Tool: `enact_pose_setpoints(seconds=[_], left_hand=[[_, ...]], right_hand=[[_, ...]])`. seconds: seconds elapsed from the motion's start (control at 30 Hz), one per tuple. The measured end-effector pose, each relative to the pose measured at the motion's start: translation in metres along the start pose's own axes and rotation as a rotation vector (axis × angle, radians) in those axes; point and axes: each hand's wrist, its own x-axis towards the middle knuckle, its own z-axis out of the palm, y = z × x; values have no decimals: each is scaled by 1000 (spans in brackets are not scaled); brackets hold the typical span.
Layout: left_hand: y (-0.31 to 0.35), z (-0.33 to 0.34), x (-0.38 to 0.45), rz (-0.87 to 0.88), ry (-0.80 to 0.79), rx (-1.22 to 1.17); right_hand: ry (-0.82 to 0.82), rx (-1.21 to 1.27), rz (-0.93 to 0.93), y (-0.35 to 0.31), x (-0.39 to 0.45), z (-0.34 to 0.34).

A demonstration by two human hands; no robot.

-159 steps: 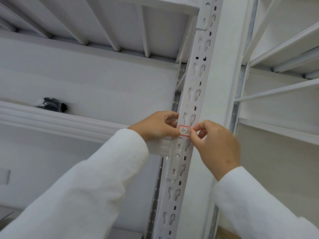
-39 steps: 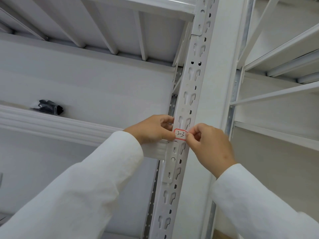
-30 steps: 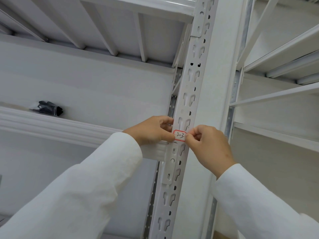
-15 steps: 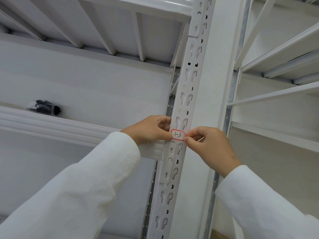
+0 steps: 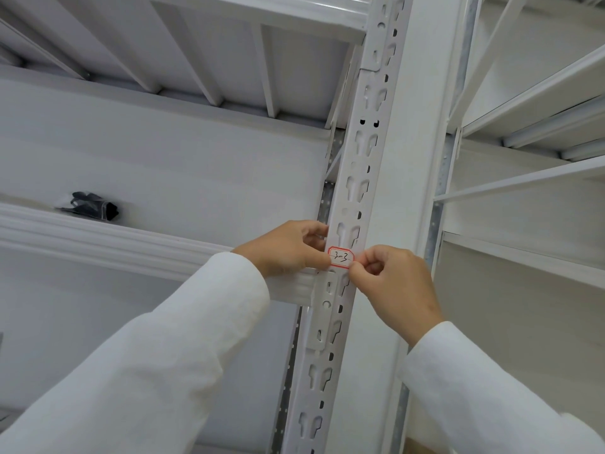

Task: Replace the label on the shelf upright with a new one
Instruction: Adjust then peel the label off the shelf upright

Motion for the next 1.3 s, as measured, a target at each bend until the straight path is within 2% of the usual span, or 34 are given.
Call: enact_pose_setpoints(seconds=[0.2,0.43,0.73,1.1,1.2,1.3], left_hand=[[1,1,-1,1,6,8],[0,1,0,4,17,30],[0,0,0,17,16,25],[-1,0,0,14,14,46],[-2,-1,1,7,12,47],[-2,-1,1,4,9,38]], right_hand=[[-25,157,80,3,1,-1],[-15,91,13,5,-2,-5],[-40,270,146,1,1,2],[-54,426,159,3,1,3],[-46,415,69,7,0,-2],[73,169,-206,14,0,-10]])
